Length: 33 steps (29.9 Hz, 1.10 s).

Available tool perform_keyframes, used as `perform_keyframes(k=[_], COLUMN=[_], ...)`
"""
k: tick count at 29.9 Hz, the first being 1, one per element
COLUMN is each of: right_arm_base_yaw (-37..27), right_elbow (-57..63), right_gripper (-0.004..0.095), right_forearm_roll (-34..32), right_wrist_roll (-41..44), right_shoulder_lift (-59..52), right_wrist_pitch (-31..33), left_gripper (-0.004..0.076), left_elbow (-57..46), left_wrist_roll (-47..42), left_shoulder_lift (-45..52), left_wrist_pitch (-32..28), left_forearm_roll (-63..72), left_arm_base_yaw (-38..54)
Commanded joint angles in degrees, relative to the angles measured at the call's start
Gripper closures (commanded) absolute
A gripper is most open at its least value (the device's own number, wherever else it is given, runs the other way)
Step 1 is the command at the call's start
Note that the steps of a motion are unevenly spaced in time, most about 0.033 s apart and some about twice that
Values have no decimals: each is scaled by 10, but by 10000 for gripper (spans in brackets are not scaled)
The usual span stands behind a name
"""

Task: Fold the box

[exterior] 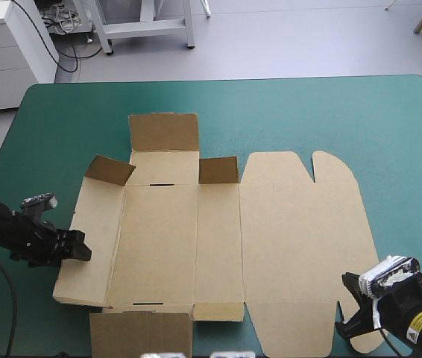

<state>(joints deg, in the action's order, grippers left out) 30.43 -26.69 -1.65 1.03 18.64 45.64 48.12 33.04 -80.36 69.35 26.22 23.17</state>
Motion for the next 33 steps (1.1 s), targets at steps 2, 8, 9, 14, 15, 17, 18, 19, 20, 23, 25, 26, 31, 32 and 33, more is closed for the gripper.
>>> perform_keyframes(k=[2,8,9,14,15,17,18,19,20,23,25,26,31,32,33], right_arm_base_yaw=[-4,-4,-4,-4,-4,-4,-4,-4,-4,-4,-4,-4,-4,-4,-4], right_elbow=[-14,-14,-14,-14,-14,-14,-14,-14,-14,-14,-14,-14,-14,-14,-14], right_gripper=[929,929,930,929,929,929,929,929,929,929,929,929,929,929,929], right_forearm_roll=[-4,-4,-4,-4,-4,-4,-4,-4,-4,-4,-4,-4,-4,-4,-4], right_wrist_roll=[-3,-3,-3,-3,-3,-3,-3,-3,-3,-3,-3,-3,-3,-3,-3], right_shoulder_lift=[4,4,4,4,4,4,4,4,4,4,4,4,4,4,4], right_wrist_pitch=[-35,-35,-35,-35,-35,-35,-35,-35,-35,-35,-35,-35,-35,-35,-35], left_gripper=[249,254,272,452,506,615,680,729,728,731,731,731,731,731,731], left_elbow=[-14,-35,-35,-35,-35,-35,-35,-35,-34,-19,2,13,99,114,133], left_wrist_roll=[22,50,50,50,50,50,54,56,56,56,52,52,38,33,27], left_shoulder_lift=[-7,-8,-8,-8,-8,-8,-8,-8,-8,-8,-8,-8,-8,-8,-8], left_wrist_pitch=[41,41,41,41,41,41,41,39,38,29,25,25,9,0,-8], left_forearm_roll=[83,100,99,102,101,98,95,93,89,62,42,35,-25,-39,-50], left_arm_base_yaw=[2,-17,-23,-46,-49,-51,-51,-51,-51,-51,-51,-51,-51,-51,-51])
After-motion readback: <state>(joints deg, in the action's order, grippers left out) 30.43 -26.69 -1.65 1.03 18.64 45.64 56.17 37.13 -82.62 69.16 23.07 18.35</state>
